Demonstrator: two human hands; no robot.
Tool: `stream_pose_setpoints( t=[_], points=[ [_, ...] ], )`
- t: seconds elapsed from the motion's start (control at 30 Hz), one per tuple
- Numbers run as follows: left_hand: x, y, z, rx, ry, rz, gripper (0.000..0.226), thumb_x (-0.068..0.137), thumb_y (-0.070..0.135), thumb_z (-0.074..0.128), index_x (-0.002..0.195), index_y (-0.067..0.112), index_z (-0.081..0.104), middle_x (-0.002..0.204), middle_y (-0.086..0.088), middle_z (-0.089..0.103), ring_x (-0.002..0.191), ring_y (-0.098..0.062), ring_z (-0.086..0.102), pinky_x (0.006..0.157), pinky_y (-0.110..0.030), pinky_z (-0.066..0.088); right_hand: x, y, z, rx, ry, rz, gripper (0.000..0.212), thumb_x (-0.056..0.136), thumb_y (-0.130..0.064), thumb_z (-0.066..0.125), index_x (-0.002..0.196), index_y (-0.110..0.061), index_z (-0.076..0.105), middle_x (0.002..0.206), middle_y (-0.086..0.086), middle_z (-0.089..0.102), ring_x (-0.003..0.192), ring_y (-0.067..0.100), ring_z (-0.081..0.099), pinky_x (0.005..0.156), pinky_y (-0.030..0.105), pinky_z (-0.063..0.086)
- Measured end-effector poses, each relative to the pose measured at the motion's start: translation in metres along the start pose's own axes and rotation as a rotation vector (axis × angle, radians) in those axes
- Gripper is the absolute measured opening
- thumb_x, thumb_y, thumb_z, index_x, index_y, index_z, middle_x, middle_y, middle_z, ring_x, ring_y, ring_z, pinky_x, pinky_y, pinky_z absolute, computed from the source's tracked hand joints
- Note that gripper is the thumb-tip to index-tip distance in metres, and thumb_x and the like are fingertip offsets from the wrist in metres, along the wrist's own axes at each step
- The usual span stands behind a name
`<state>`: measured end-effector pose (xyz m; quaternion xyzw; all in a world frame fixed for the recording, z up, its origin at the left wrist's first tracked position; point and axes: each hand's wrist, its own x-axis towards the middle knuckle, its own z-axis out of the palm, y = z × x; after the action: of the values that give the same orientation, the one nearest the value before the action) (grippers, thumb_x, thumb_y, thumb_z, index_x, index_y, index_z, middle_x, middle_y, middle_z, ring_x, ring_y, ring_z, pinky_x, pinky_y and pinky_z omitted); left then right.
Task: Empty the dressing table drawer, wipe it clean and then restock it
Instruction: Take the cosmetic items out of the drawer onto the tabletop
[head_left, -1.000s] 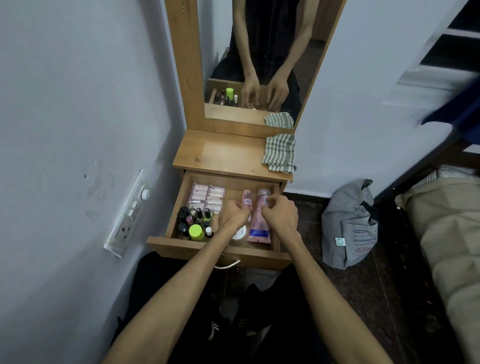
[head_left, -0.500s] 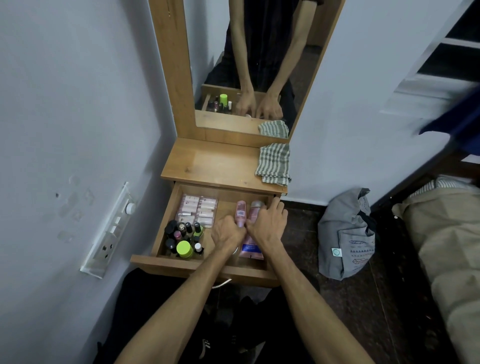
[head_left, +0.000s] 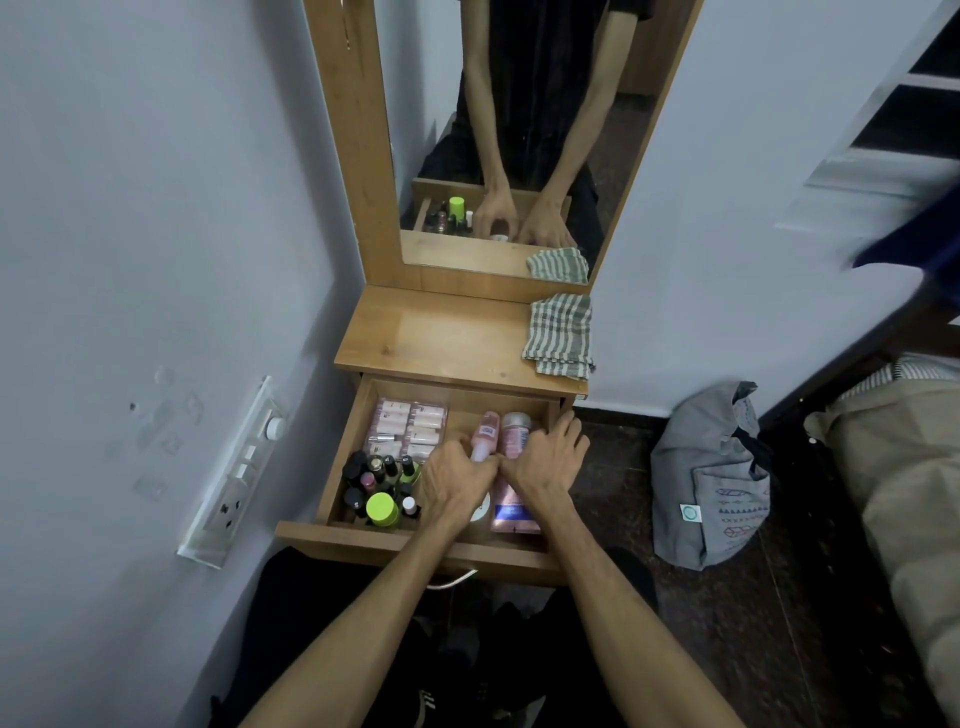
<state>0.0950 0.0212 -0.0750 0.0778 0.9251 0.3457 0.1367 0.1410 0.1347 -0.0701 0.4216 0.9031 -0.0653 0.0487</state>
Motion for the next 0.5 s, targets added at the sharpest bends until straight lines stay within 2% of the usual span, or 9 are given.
stream_pose_setpoints(
  t=[0.1, 0.2, 0.3, 0.37, 0.5],
  points=[
    [-0.002, 0.005, -0.006, -0.134, 0.042, 0.045, 0.029, 0.069, 0.052, 0.068, 0.088, 0.030, 0.062, 0.077, 0.009, 0.065, 0.070, -0.015, 0.063, 0.055, -0.031, 0.051, -0.005, -0.004, -0.002, 0.070, 0.063, 0.026, 0.075, 0.078, -0.073, 0.061, 0.117, -0.010, 0.071, 0.153, 0.020, 0.035, 0.139, 0.034, 0.034, 0.115, 0.046, 0.030],
    [0.000, 0.008, -0.012, -0.216, 0.077, 0.077, 0.019, 0.073, 0.047, 0.067, 0.083, 0.032, 0.063, 0.085, 0.008, 0.066, 0.078, -0.015, 0.064, 0.066, -0.038, 0.056, -0.010, -0.008, -0.009, 0.119, 0.104, 0.041, 0.075, 0.075, -0.073, 0.062, 0.116, -0.010, 0.067, 0.142, 0.016, 0.043, 0.131, 0.032, 0.040, 0.109, 0.043, 0.036],
    [0.001, 0.008, -0.017, -0.262, 0.100, 0.122, 0.013, 0.076, 0.038, 0.070, 0.084, 0.030, 0.063, 0.093, 0.006, 0.063, 0.086, -0.017, 0.061, 0.074, -0.038, 0.053, -0.016, -0.009, -0.018, 0.179, 0.112, 0.045, 0.069, 0.073, -0.064, 0.067, 0.119, -0.013, 0.062, 0.139, 0.014, 0.046, 0.128, 0.030, 0.043, 0.107, 0.042, 0.036],
    [0.000, 0.008, -0.021, -0.284, 0.114, 0.150, 0.013, 0.077, 0.033, 0.072, 0.086, 0.029, 0.063, 0.096, 0.004, 0.061, 0.088, -0.017, 0.059, 0.074, -0.034, 0.048, -0.020, -0.008, -0.025, 0.219, 0.109, 0.034, 0.065, 0.074, -0.058, 0.070, 0.121, -0.014, 0.059, 0.137, 0.013, 0.050, 0.126, 0.029, 0.048, 0.106, 0.042, 0.038],
    [-0.002, 0.010, -0.029, -0.302, 0.147, 0.214, 0.015, 0.079, 0.030, 0.075, 0.090, 0.026, 0.065, 0.096, 0.005, 0.058, 0.085, -0.009, 0.054, 0.070, -0.023, 0.036, -0.024, -0.003, -0.046, 0.302, 0.036, 0.021, 0.062, 0.081, -0.048, 0.075, 0.128, -0.015, 0.051, 0.123, 0.010, 0.064, 0.107, 0.028, 0.066, 0.090, 0.039, 0.053]
  ],
)
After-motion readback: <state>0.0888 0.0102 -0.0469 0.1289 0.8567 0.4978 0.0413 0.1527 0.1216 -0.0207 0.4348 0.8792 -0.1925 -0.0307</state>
